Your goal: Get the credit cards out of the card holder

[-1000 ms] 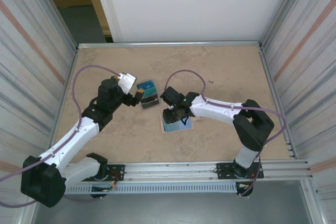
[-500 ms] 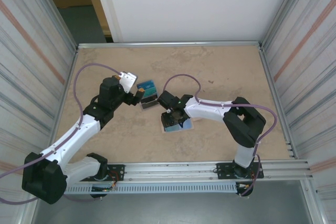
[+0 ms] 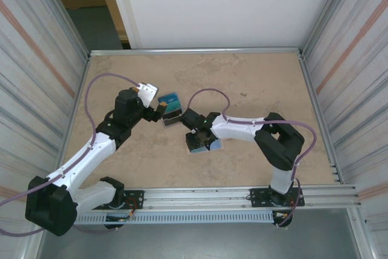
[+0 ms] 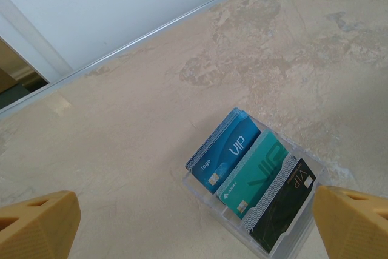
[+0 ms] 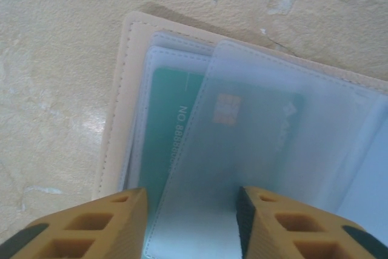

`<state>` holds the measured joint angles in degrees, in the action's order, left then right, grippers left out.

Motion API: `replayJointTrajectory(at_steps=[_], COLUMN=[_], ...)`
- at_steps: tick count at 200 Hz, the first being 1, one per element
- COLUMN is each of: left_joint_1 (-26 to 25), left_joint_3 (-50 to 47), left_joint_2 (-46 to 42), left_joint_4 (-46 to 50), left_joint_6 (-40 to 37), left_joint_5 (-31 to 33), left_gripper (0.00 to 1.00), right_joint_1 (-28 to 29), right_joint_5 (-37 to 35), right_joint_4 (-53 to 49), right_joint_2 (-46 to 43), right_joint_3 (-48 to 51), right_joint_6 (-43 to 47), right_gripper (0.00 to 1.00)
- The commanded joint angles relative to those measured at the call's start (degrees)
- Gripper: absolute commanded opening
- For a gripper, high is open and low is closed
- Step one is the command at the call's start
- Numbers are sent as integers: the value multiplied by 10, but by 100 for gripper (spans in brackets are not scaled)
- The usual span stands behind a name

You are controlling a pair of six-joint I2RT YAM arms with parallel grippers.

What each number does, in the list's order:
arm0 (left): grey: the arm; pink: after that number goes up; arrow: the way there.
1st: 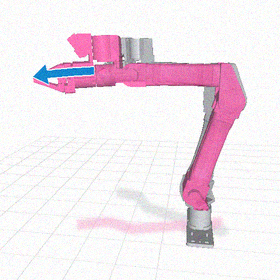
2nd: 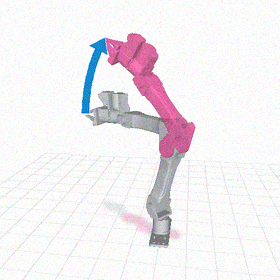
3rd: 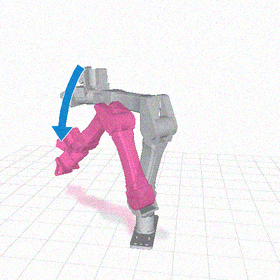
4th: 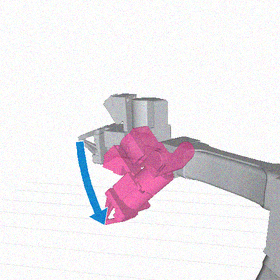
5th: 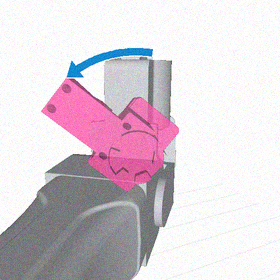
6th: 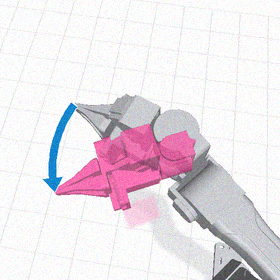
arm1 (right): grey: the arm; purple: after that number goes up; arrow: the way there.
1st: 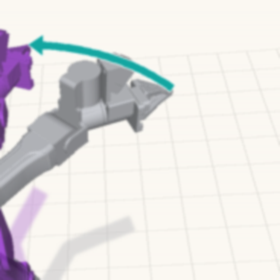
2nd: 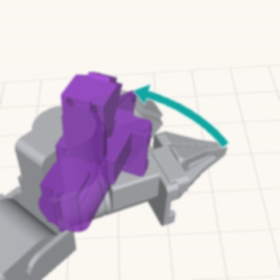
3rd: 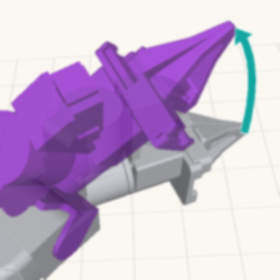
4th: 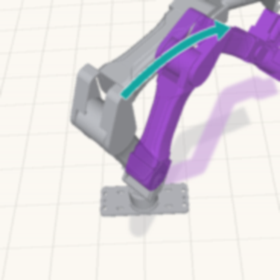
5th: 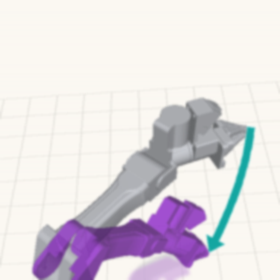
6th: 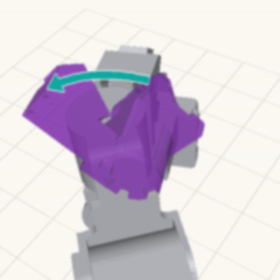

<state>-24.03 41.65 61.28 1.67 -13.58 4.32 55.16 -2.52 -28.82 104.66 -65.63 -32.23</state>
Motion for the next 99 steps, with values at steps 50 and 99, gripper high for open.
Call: replayJointTrajectory(at_steps=[50, 99], left_joint_1=[-1, -1], left_joint_3=[21, 22], left_joint_2=[-13, -14], left_joint_4=[-1, -3], left_joint_6=[19, 28], left_joint_5=[-18, -35], left_gripper=[99, 99], right_joint_1=[5, 13], right_joint_5=[-56, -98], right_joint_4=[-17, -33], right_joint_2=[-17, -62], right_joint_3=[39, 39], right_joint_6=[-34, -54], right_gripper=[25, 17])
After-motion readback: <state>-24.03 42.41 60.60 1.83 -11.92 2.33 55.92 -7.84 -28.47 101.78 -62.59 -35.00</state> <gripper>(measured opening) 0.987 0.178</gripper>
